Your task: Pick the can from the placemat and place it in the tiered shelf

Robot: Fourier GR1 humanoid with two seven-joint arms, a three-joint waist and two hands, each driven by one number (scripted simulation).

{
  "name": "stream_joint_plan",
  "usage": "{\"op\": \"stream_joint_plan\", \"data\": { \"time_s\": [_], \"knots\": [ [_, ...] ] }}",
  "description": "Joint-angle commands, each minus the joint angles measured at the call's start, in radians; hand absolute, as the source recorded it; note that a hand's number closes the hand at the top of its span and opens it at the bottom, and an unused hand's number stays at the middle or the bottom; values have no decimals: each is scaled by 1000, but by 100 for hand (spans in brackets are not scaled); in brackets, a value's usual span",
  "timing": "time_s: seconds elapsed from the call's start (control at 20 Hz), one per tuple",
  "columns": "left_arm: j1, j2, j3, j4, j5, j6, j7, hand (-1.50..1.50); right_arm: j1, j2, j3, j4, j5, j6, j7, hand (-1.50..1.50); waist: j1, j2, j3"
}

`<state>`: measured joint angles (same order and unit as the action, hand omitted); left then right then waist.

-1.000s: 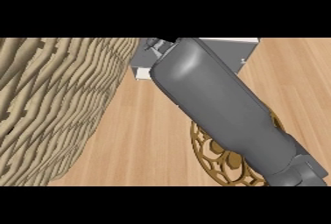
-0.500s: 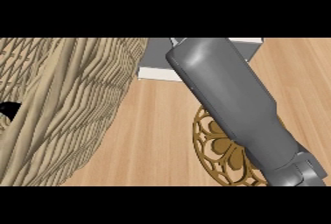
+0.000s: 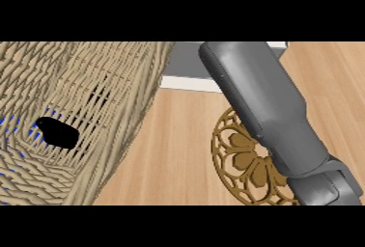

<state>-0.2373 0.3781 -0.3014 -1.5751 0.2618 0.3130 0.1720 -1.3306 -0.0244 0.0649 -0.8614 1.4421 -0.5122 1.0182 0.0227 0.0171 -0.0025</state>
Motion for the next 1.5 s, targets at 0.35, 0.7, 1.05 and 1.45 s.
{"op": "stream_joint_plan", "data": {
  "time_s": [0.35, 0.7, 1.05, 1.45],
  "knots": [
    [52, -47, -30, 99, -109, -75, -141, 0, -19, 24, -82, 53, 148, -63, 243, -150, -5, -12, 1],
    [-2, -85, -15, 106, -156, -68, -95, 0, -1, 24, -131, -11, 47, -144, 162, -150, -10, -11, 2],
    [54, -98, 12, 83, -187, -78, -116, 0, -21, 24, -152, -108, -49, -128, 94, -150, -18, -19, 2],
    [56, -85, 58, 87, -186, -118, -107, 0, -59, 16, -262, -263, 49, -259, 165, -150, -32, -22, 2]
  ]
}}
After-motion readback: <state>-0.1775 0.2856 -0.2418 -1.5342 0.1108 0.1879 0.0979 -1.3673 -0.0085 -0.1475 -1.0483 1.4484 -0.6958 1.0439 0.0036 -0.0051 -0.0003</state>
